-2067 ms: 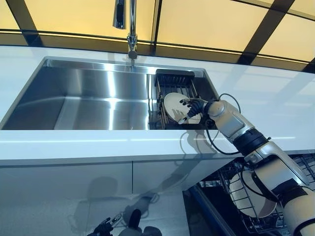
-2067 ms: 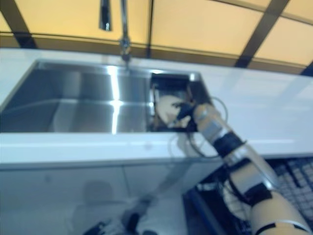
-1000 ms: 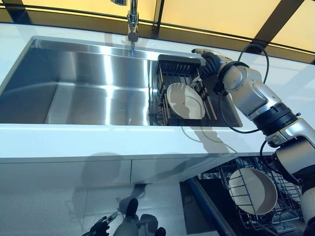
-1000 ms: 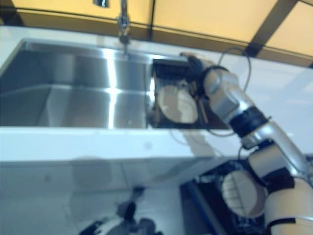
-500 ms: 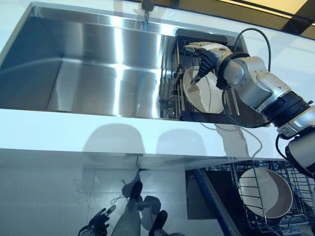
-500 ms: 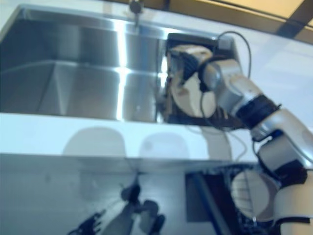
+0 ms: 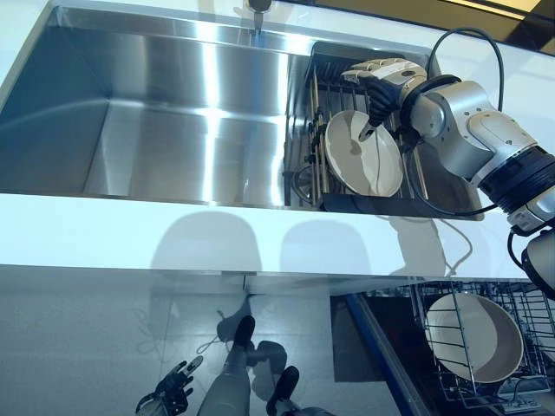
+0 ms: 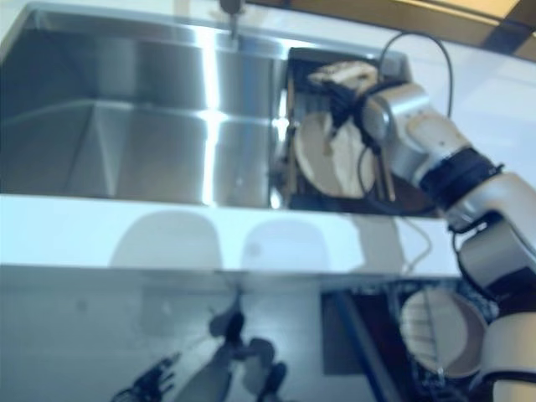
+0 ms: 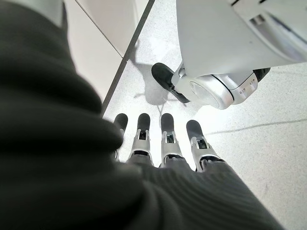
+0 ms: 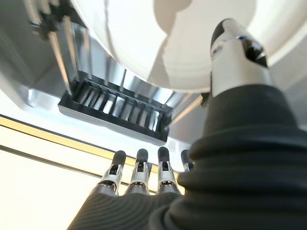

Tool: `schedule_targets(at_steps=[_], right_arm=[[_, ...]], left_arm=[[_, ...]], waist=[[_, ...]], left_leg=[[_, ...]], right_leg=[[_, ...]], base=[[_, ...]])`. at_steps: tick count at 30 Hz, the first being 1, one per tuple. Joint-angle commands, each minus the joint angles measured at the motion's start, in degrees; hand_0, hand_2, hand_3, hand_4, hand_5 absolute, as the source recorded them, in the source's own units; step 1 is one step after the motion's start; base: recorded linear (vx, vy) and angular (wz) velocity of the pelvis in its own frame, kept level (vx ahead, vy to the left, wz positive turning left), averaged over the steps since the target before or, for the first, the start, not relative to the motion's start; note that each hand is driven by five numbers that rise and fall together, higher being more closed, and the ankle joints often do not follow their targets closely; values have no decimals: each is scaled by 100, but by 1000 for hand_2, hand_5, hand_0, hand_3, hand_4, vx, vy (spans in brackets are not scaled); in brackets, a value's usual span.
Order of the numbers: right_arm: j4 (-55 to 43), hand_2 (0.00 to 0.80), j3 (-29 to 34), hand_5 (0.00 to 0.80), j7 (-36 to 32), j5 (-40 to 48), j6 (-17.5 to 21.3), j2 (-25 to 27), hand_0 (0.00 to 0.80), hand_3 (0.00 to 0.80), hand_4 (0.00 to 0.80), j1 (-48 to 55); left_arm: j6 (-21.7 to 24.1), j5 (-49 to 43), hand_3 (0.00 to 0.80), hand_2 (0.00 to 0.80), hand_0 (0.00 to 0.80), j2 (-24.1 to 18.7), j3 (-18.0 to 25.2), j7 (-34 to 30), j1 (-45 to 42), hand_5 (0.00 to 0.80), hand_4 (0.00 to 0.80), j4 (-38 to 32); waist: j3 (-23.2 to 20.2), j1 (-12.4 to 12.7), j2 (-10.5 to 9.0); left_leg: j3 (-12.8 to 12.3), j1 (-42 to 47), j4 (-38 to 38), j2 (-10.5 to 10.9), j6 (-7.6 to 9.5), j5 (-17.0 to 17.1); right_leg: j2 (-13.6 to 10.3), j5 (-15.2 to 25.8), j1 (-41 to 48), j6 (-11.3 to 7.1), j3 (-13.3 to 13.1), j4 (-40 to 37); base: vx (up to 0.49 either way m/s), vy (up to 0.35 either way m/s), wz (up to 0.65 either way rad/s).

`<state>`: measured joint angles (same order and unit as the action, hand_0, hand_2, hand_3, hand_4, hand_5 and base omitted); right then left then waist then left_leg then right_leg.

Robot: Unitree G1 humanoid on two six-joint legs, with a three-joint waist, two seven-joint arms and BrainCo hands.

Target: Take plates into dishwasher

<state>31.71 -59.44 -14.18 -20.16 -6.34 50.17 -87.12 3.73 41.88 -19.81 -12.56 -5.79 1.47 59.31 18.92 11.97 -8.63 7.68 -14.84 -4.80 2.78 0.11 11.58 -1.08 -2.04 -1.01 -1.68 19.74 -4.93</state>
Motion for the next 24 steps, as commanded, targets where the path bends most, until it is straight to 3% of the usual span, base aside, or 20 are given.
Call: schedule_targets(at_steps=[1, 8, 24], right_arm=[[95, 0, -506, 0, -143, -215, 38, 287, 0, 0, 0, -763], [293, 0, -705, 0, -490, -354, 91, 195, 0, 0, 0, -871], [477, 0, -779, 0, -253, -289, 64, 139, 0, 0, 0, -1080]], left_arm=[[95, 165, 0, 0, 0, -61, -154, -125, -28, 0, 0, -88], [55, 273, 0, 0, 0, -61, -146, -162, -19, 0, 0, -145], [55, 647, 0, 0, 0, -34, -68, -136, -29, 0, 0, -374]], waist=[[31, 52, -119], [74, 76, -120], [225, 162, -67]], left_leg=[[-386, 552, -20, 160, 211, -944], [-391, 535, -20, 149, 193, -941], [-317, 427, -20, 175, 208, -927]], right_leg=[[-59, 474, -425, -102, 73, -7], [-57, 480, -441, -96, 74, -7], [-73, 471, -509, -72, 133, -7]], base=[[0, 0, 0], [0, 0, 0], [20, 4, 0]])
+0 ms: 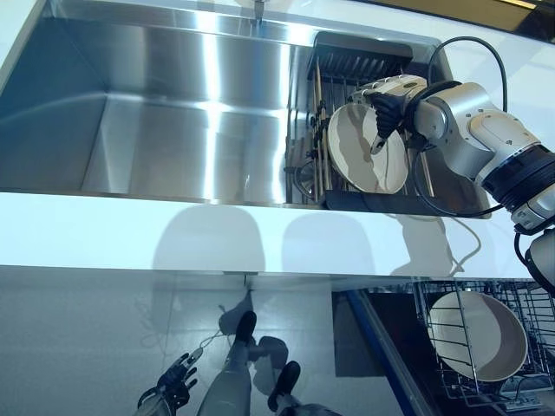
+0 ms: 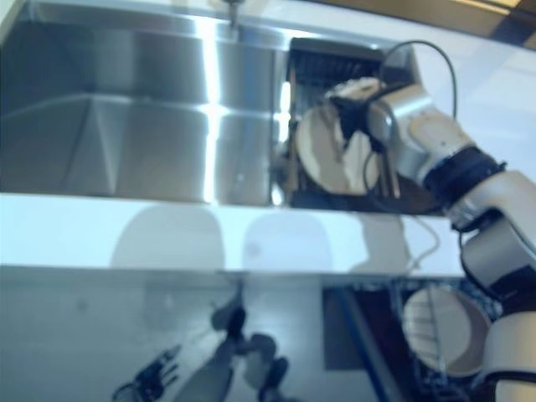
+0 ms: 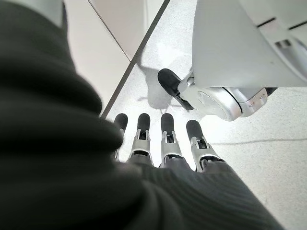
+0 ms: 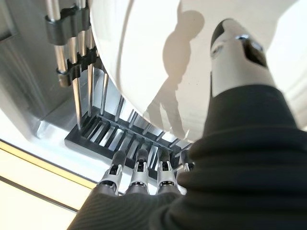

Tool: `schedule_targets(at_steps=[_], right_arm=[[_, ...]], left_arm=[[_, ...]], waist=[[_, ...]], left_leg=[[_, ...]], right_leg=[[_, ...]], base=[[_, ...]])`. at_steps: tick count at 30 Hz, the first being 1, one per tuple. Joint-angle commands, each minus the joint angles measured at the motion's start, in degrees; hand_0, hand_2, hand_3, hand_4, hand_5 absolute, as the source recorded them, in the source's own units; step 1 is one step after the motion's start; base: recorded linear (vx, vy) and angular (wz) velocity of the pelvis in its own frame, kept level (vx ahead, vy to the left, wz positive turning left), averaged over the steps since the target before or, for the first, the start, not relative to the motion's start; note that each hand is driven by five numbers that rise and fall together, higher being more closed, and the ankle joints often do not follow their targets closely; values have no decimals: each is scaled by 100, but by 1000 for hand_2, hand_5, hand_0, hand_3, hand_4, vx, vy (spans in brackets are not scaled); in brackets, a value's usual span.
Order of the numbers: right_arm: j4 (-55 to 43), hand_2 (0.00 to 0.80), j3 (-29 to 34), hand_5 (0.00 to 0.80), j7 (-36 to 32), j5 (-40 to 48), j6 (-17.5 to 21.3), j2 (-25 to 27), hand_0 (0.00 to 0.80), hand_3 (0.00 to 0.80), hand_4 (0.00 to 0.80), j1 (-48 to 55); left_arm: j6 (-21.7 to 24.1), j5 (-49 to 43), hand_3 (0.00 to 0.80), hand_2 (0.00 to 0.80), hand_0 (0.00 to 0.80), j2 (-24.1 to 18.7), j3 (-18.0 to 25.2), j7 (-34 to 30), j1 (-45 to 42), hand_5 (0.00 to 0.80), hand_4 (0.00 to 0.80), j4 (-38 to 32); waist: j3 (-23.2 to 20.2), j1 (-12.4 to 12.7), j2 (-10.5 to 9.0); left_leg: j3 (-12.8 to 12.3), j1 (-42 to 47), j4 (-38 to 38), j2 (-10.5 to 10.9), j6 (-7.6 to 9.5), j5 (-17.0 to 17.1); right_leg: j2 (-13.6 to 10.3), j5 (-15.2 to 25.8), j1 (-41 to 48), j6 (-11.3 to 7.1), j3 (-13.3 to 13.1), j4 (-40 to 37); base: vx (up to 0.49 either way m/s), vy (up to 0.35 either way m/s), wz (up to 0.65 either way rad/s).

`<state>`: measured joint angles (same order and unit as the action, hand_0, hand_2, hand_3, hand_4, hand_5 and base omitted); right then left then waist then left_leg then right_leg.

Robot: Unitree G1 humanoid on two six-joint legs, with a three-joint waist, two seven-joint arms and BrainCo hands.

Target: Take plates into dishwasher

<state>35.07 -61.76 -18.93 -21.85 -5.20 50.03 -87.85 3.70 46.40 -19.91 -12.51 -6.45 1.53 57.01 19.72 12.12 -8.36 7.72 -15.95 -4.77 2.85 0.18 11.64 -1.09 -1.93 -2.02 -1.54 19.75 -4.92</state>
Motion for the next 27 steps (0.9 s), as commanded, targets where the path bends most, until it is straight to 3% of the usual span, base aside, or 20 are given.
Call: schedule_targets(at_steps=[1, 18, 26, 27], right_arm=[[145, 0, -553, 0, 233, -112, -47, 159, 0, 0, 0, -1020], [166, 0, -762, 0, 313, -141, 125, 128, 0, 0, 0, -1280], [240, 0, -892, 0, 42, 183, 297, 26, 0, 0, 0, -1322], [234, 88, -889, 88, 4, 229, 288, -12, 88, 88, 88, -1285]], left_arm=[[60, 196, 0, 0, 0, -22, -69, -73, -44, 0, 0, -146], [-2, 377, 0, 0, 0, -79, -77, -24, -70, 0, 0, -245], [-30, 476, 0, 0, 0, -98, -73, -30, -70, 0, 0, -302], [-45, 468, 0, 0, 0, -96, -76, -28, -68, 0, 0, -312]], waist=[[146, 151, -92], [283, 247, -102], [353, 314, -90], [355, 325, -86]], left_leg=[[-317, 535, -23, 171, 202, -932], [-219, 495, -23, 177, 218, -920], [-188, 456, -23, 184, 219, -900], [-184, 454, -23, 186, 217, -897]], right_leg=[[-72, 461, -409, -84, 138, -8], [-81, 453, -405, -76, 229, -8], [-95, 458, -420, -77, 289, -8], [-99, 454, -416, -75, 309, -8]], base=[[42, 4, 1], [48, -3, 1], [41, 3, 5], [31, 6, 5]])
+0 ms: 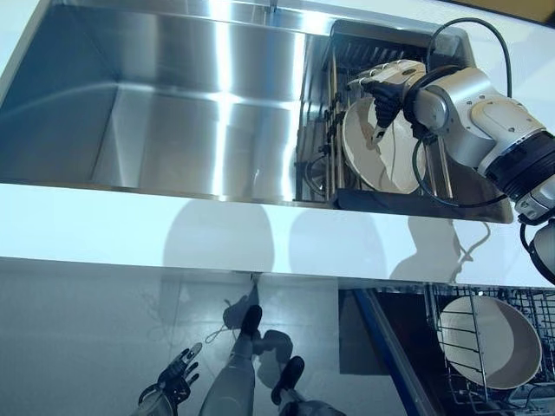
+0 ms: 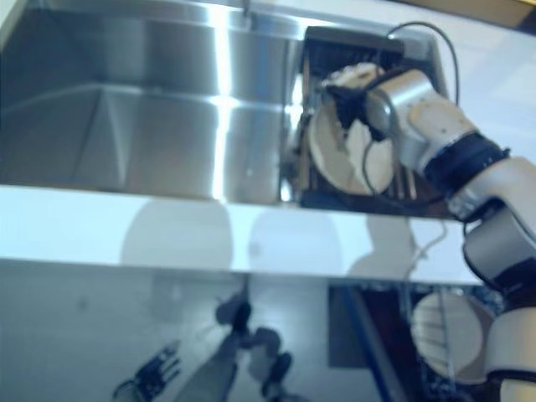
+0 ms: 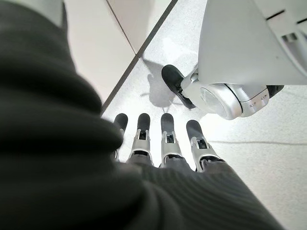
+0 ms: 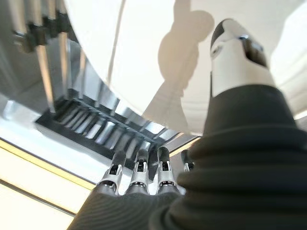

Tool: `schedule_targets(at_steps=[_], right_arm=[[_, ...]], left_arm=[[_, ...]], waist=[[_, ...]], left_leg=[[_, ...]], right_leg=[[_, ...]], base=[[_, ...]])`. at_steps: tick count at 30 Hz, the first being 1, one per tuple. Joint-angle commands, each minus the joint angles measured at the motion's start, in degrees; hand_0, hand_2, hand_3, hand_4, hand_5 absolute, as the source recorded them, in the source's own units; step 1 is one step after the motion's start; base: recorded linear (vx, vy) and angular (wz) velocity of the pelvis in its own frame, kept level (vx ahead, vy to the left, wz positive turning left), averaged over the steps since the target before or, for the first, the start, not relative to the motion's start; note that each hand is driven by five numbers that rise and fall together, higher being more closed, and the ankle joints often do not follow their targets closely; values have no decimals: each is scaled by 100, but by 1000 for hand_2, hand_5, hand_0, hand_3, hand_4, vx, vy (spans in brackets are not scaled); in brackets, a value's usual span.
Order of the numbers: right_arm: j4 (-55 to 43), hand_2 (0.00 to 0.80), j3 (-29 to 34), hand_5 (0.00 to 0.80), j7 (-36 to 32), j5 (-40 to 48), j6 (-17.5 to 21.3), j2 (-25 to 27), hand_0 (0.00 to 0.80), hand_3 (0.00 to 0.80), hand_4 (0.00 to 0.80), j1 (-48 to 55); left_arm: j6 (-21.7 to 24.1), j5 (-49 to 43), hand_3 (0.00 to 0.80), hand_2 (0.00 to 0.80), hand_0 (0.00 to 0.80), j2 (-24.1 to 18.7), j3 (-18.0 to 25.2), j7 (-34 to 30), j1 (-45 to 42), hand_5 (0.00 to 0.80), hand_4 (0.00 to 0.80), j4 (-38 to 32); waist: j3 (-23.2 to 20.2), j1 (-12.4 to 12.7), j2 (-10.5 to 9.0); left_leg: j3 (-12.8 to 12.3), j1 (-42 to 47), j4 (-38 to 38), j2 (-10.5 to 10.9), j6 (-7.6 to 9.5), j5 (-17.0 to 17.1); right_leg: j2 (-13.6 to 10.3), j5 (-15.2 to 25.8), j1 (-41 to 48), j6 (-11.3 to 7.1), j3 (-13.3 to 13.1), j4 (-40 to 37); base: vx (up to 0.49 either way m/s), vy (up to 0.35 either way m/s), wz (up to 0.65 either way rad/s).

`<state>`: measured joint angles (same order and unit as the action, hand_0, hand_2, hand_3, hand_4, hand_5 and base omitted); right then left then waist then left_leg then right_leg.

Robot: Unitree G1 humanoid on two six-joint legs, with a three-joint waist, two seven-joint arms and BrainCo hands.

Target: Take plates into dishwasher

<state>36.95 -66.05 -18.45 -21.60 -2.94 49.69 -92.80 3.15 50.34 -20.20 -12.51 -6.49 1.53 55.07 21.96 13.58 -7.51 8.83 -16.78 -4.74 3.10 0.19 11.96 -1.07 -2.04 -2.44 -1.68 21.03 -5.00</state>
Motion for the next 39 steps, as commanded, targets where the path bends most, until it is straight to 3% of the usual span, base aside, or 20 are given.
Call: schedule_targets(at_steps=[1, 3, 4, 5, 11, 17, 31, 39], right_arm=[[29, 273, -465, 273, -144, 196, 26, -20, 273, 273, 273, -764], [-6, 521, -465, 521, -260, 170, -13, -58, 521, 521, 521, -699], [-6, 750, -436, 750, -275, 136, 0, -72, 750, 750, 750, -643], [-10, 800, -415, 800, -323, 146, -35, -80, 800, 800, 800, -608], [118, 800, -349, 800, -712, 162, -275, -221, 800, 800, 800, -501], [430, 800, -354, 800, -795, -16, -250, -288, 800, 800, 800, -475], [569, 800, -565, 800, -125, -283, 203, -62, 800, 800, 800, -802], [519, 800, -569, 800, 333, -311, 160, 179, 800, 800, 800, -930]], left_arm=[[22, 79, 0, 0, 0, -64, -92, -26, -69, 0, 0, -113], [11, 62, 0, 0, 0, -55, -88, -20, -73, 0, 0, -125], [4, 52, 0, 0, 0, -53, -76, -27, -76, 0, 0, -129], [0, 55, 0, 0, 0, -56, -75, -30, -77, 0, 0, -129], [-24, -33, 0, 0, 0, -55, -72, -51, -42, 0, 0, -95], [-12, -61, 0, 0, 0, -72, -87, -111, -29, 0, 0, -47], [69, -266, 0, 0, 0, -78, -64, -2, -122, 0, 0, 76], [148, -389, 0, 0, 0, -77, 6, 31, -206, 0, 0, 222]], waist=[[132, 184, -171], [142, 200, -164], [149, 206, -164], [152, 209, -165], [165, 235, -150], [159, 243, -131], [-186, 130, -286], [-484, 16, -390]], left_leg=[[-288, 539, -26, 164, 217, -926], [-278, 546, -26, 168, 219, -930], [-274, 548, -26, 167, 220, -933], [-271, 549, -26, 167, 220, -933], [-269, 555, -26, 163, 213, -924], [-269, 562, -26, 163, 202, -919], [-354, 795, -26, 128, 194, -1001], [-434, 1003, -26, 106, 194, -1066]], right_leg=[[-100, 463, -371, -58, 197, 0], [-100, 457, -363, -52, 209, 0], [-100, 454, -361, -48, 213, 0], [-100, 452, -359, -46, 218, 0], [-110, 460, -353, -46, 227, 0], [-112, 455, -344, -43, 235, 0], [-74, 415, -142, -70, 140, 0], [-66, 385, 39, -98, 75, 0]], base=[[29, 2, 4], [0, 0, 0], [0, 0, 0], [0, 0, 0], [4, -3, 1], [-1, -2, 1], [0, 0, 0], [0, -2, -1]])
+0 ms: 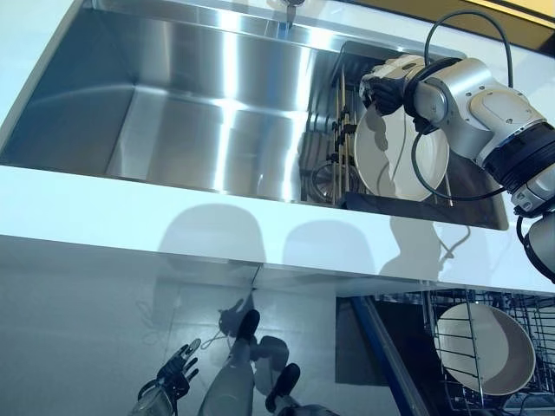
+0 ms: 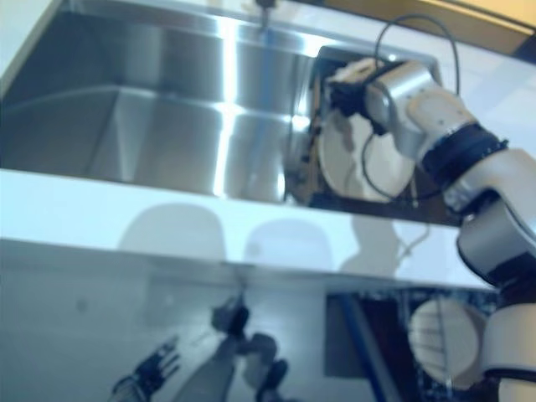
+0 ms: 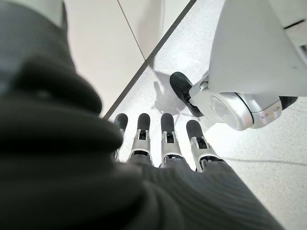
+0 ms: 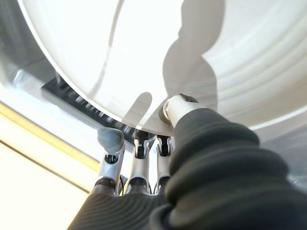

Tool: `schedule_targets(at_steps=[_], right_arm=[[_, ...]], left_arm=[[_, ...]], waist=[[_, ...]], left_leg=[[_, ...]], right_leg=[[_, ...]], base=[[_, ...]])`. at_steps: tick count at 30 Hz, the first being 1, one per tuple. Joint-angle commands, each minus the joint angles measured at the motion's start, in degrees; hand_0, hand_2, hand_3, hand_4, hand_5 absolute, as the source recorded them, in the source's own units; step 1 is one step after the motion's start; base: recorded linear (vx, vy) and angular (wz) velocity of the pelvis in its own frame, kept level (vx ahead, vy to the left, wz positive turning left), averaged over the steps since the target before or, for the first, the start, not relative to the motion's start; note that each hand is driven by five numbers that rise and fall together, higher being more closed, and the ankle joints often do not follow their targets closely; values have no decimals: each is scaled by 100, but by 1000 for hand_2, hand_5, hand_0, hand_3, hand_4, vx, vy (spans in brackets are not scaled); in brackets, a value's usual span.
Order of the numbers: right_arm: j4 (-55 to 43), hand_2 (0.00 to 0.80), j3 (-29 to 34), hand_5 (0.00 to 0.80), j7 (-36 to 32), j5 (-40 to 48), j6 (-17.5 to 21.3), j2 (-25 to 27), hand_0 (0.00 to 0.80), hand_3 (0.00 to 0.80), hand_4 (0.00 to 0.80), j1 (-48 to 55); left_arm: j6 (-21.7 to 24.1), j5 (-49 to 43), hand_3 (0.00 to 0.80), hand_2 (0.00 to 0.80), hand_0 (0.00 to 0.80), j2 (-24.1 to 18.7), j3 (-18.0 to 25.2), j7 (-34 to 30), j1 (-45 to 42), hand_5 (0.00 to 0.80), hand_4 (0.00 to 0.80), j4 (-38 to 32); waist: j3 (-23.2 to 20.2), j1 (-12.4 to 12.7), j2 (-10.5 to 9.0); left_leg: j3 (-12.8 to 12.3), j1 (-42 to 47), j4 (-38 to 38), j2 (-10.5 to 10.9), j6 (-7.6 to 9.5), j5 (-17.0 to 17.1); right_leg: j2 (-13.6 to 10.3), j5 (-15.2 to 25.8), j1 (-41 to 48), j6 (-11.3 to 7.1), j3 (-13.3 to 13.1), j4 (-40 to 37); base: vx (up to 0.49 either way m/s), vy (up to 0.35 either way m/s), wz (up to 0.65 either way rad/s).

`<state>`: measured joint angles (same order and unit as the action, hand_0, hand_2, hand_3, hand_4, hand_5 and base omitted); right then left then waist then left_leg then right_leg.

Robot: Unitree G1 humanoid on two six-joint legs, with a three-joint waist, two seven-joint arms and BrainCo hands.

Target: Take plates into dishwasher

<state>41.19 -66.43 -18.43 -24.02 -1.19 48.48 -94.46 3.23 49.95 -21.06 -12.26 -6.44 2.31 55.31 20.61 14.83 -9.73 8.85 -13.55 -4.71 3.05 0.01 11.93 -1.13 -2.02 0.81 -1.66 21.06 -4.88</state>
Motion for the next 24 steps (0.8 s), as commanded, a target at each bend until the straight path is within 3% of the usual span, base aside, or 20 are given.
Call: schedule_targets(at_steps=[1, 6, 14, 21, 24], right_arm=[[71, 800, -535, 800, 388, -125, -9, 352, 800, 800, 800, -785], [6, 800, -552, 800, 722, -31, -32, 522, 800, 800, 800, -864], [-13, 800, -497, 800, 1345, -279, -403, 728, 800, 800, 800, -1009], [64, 800, -506, 800, 1668, 236, -883, 982, 800, 800, 800, -1111], [155, 800, -304, 800, 2175, 620, -1220, 1089, 800, 800, 800, -993]], left_arm=[[145, -398, 0, 0, 0, 12, -7, 25, -303, 0, 0, 213], [216, -485, 0, 0, 0, 30, 14, 42, -345, 0, 0, 302], [296, -559, 0, 0, 0, 71, 6, 105, -366, 0, 0, 463], [319, -692, 0, 0, 0, 66, 11, 29, -363, 0, 0, 574], [321, -766, 0, 0, 0, 79, 5, -40, -343, 0, 0, 628]], waist=[[-398, -127, -177], [-538, -192, -198], [-726, -301, -206], [-912, -432, -211], [-1001, -505, -187]], left_leg=[[-447, 709, -29, 114, 215, -1073], [-474, 820, -29, 114, 221, -1107], [-544, 939, -29, 116, 239, -1171], [-625, 1076, -29, 120, 256, -1242], [-702, 1166, -29, 123, 272, -1292]], right_leg=[[-58, 377, -261, -104, 56, -12], [-50, 362, -177, -118, -19, -12], [-29, 347, -110, -141, -150, -12], [-14, 349, -47, -177, -315, -12], [-3, 349, -8, -189, -408, -12]], base=[[0, 0, 0], [-11, -2, -3], [-26, -4, -7], [-26, -1, -7], [-24, 10, -11]])
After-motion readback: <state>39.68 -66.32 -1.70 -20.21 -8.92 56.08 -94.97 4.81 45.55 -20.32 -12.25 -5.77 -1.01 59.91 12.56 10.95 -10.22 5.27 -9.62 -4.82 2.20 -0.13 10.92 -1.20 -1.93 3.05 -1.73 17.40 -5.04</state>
